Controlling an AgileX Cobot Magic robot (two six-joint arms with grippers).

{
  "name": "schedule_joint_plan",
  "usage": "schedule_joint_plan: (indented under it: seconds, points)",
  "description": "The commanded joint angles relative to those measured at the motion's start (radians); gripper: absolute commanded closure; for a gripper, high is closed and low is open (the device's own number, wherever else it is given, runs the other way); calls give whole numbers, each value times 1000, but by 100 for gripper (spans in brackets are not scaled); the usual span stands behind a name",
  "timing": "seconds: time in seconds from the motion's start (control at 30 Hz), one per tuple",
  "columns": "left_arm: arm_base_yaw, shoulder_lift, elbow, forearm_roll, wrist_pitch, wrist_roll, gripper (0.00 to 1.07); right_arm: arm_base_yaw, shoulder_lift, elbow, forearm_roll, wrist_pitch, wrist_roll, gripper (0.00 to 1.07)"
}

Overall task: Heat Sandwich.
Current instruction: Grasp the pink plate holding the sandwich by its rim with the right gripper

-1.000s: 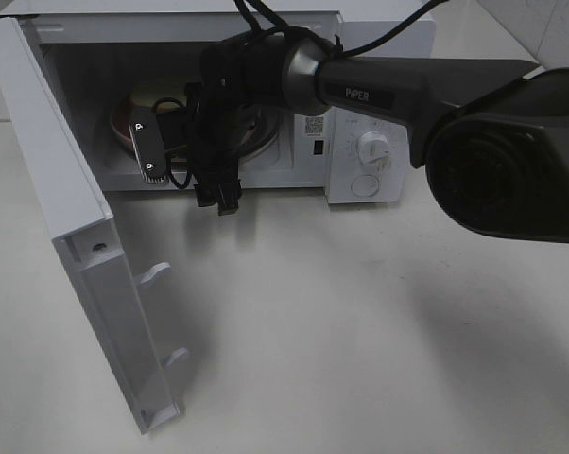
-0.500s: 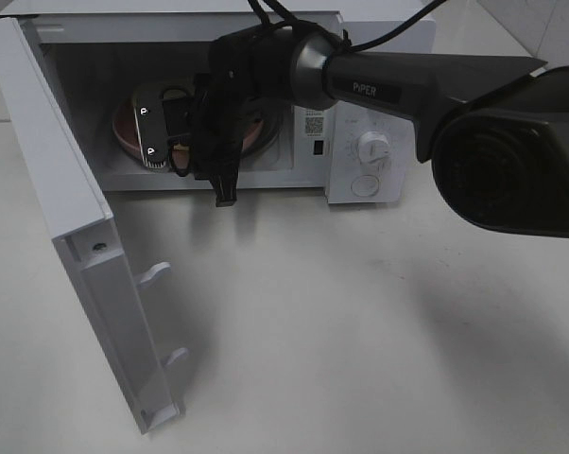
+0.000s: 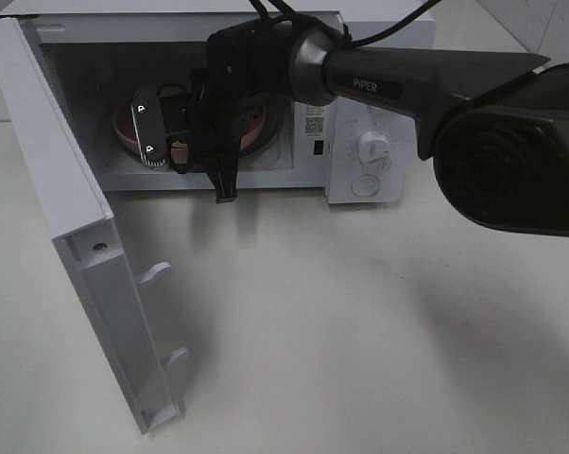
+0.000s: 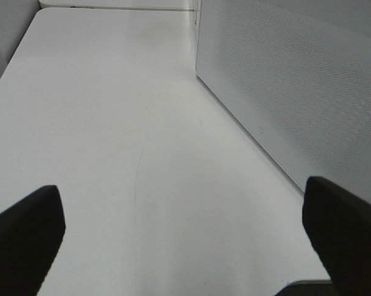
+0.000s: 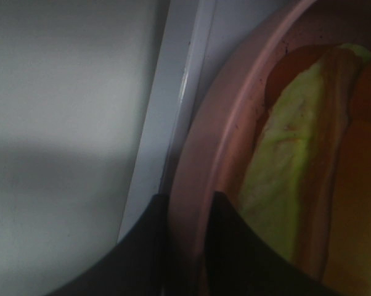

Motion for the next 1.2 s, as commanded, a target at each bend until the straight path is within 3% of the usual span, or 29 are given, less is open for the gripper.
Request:
schedule_joint_plan:
  seconds: [0.03, 0.27, 1.2]
  points:
    - [3, -7, 0, 2, -9, 1, 7, -7, 1, 5, 32, 90, -19, 107]
    - [3, -7, 0, 2, -9, 1, 7, -6, -19, 21, 30, 91, -39, 107]
    - [3, -7, 0, 2, -9, 1, 7, -7, -264, 329, 8, -76, -147, 107]
